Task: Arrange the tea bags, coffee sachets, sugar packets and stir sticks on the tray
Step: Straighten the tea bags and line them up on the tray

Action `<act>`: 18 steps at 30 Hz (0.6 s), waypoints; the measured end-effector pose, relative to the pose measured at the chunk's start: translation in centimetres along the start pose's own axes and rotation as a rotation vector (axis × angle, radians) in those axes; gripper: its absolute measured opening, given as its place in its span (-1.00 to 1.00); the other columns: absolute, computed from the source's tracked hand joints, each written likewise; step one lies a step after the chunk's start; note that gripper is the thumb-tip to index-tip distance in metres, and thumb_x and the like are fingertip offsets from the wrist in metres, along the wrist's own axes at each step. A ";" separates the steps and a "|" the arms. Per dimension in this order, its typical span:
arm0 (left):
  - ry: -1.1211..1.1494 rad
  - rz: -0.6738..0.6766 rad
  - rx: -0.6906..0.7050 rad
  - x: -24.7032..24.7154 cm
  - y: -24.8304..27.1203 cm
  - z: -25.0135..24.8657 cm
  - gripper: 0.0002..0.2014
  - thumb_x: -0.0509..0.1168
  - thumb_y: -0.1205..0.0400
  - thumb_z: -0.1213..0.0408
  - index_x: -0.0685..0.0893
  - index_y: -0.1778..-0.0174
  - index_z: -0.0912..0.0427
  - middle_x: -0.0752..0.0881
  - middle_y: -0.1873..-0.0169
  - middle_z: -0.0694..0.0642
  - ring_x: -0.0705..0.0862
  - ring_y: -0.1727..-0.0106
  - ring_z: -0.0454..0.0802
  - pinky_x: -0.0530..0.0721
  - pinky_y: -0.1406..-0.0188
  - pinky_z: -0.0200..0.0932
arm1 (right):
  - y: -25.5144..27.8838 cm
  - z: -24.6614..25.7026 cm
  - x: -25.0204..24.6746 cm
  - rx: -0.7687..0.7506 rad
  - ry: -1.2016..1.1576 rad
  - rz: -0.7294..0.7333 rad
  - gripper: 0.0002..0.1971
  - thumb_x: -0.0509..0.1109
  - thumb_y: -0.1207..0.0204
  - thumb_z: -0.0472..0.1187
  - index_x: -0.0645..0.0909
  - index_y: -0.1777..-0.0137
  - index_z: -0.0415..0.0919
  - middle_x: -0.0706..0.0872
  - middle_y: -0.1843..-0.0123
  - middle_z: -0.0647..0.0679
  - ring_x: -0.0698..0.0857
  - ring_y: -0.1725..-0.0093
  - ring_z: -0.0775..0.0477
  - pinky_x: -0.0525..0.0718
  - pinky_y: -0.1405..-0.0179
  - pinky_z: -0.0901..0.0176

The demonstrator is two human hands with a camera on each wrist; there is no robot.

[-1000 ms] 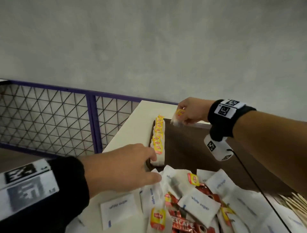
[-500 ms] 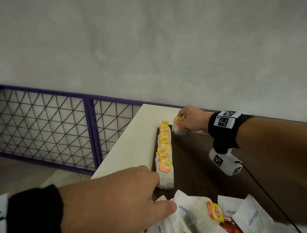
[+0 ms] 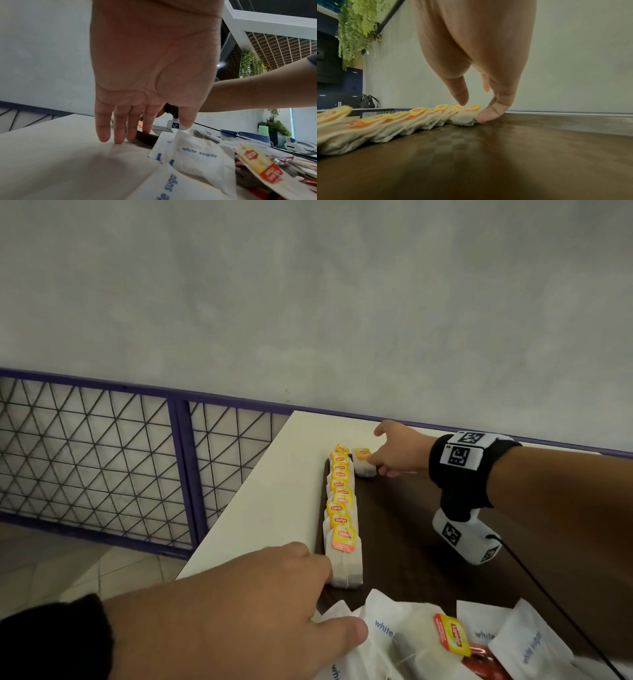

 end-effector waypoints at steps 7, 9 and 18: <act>0.001 -0.008 -0.006 0.2 0.3 -0.2 -0.41 0.07 -0.63 -0.41 0.37 -0.54 -0.25 0.48 -0.39 -0.22 0.49 -0.40 -0.22 0.51 -0.44 -0.15 | 1.2 -0.6 0.4 0.014 -0.006 0.099 -0.42 0.51 -0.58 -0.31 0.39 -0.54 -0.13 0.72 -0.14 -0.22 0.79 -0.14 -0.23 0.83 -0.17 -0.14; -0.004 -0.009 -0.012 0.2 0.4 -0.3 -0.39 0.06 -0.61 -0.43 0.38 -0.53 -0.25 0.48 -0.37 -0.23 0.50 -0.39 -0.22 0.52 -0.43 -0.14 | 1.7 -0.6 0.5 -0.008 0.008 0.134 -0.53 0.50 -0.58 -0.32 0.52 -0.47 -0.14 0.65 -0.16 -0.14 0.75 -0.14 -0.17 0.83 -0.16 -0.03; -0.007 -0.053 -0.039 -0.6 0.6 -0.8 -0.45 0.09 -0.62 -0.42 0.48 -0.44 -0.23 0.55 -0.30 -0.18 0.58 -0.26 -0.19 0.58 -0.19 -0.17 | 3.6 0.2 0.2 -0.056 0.097 0.196 -0.68 0.47 -0.60 -0.24 0.66 -0.31 -0.31 0.71 0.06 -0.16 0.66 0.20 -0.13 0.71 0.20 0.09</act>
Point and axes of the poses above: each hand's wrist, its own y-axis away from the middle knuckle, its own x-axis out of the palm, z = x × y, the point moved 6 cm from there along -y, towards the middle knuckle
